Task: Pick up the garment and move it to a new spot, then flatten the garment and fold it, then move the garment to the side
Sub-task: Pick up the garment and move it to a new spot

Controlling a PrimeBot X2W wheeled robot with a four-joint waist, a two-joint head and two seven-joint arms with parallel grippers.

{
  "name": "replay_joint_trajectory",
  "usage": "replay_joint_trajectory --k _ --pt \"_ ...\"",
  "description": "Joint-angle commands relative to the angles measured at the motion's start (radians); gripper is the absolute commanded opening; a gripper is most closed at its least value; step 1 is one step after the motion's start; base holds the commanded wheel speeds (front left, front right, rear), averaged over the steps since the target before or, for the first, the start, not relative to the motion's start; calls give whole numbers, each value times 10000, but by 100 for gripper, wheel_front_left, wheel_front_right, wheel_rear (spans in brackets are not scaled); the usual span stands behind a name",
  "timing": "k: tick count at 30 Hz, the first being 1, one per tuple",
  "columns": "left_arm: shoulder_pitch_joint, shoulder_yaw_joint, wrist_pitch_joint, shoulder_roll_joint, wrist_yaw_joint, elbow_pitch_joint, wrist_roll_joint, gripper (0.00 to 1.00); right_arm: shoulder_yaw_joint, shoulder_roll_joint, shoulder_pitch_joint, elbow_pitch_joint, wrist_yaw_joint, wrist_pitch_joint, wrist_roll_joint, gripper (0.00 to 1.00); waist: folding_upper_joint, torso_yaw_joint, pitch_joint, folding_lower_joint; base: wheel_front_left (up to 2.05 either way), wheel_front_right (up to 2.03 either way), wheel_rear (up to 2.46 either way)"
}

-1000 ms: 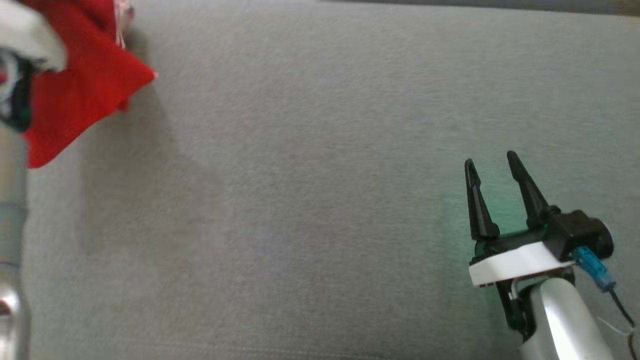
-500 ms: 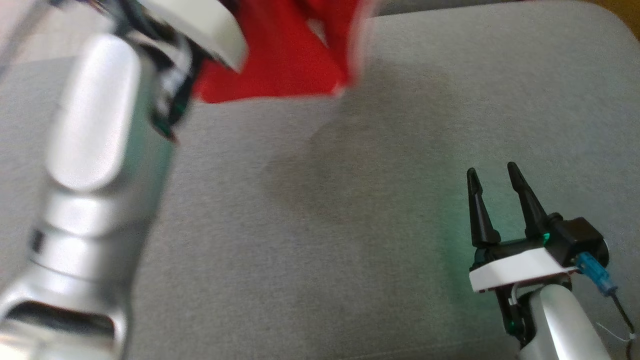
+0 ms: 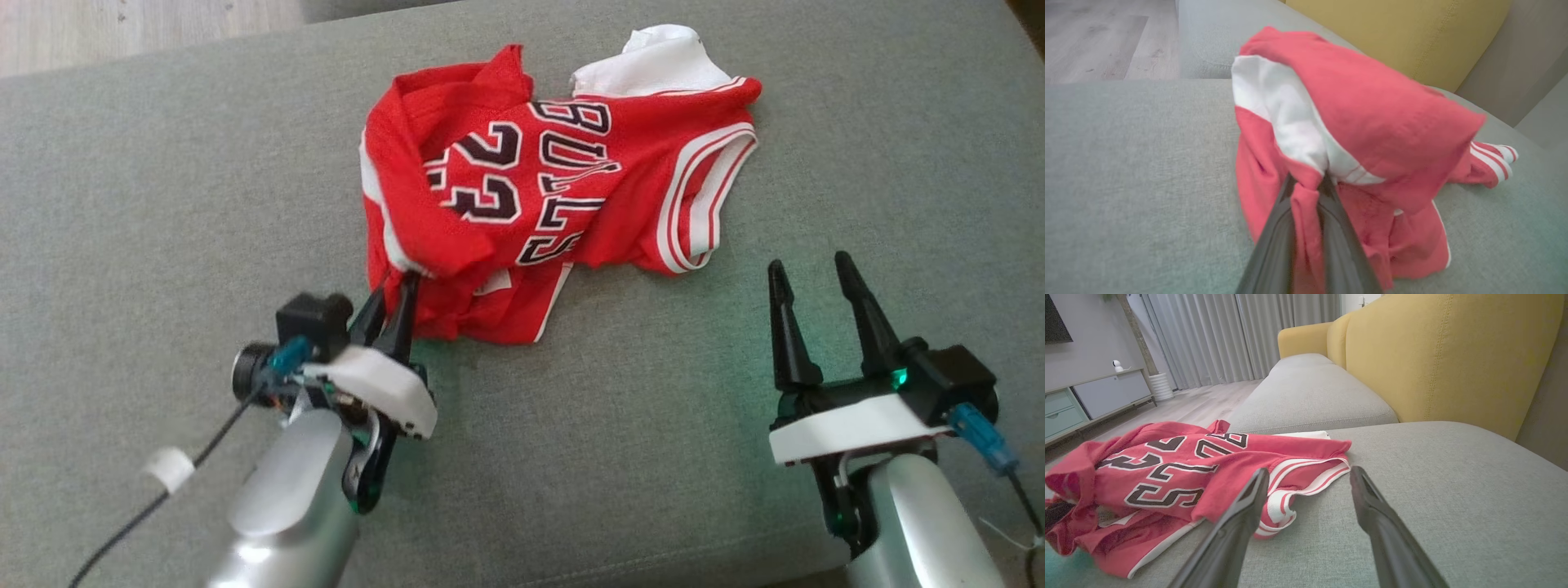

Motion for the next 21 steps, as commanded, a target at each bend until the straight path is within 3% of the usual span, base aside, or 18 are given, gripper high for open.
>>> replay_joint_trajectory --k 1,4,6,7,8,9,21 --pt "-374 278 -177 24 45 -266 -32 0 160 -33 -287 -364 39 -134 49 100 0 16 -14 -2 0 0 0" --pt "-259 259 -667 -52 18 175 -124 0 58 -33 -219 -314 39 -135 -6 100 0 108 -147 -2 0 0 0" --pt "-208 189 -882 -94 1 303 -114 37 19 -33 -160 -274 39 -135 -46 100 0 190 -266 -2 0 0 0" --pt "-183 156 -963 -112 -4 330 -103 60 17 -33 -130 -256 39 -135 -62 100 0 235 -333 -2 0 0 0" --pt "-158 133 -1031 -127 7 332 -84 91 20 -33 -99 -238 39 -135 -77 100 0 277 -406 -2 0 0 0" --pt "-132 109 -1083 -139 28 317 -48 100 25 -33 -68 -222 39 -135 -93 100 0 313 -475 -2 0 0 0" --pt "628 108 -1196 -186 237 -598 388 100 -28 -33 432 -1 39 -135 -218 100 0 643 -1457 -2 0 0 0"
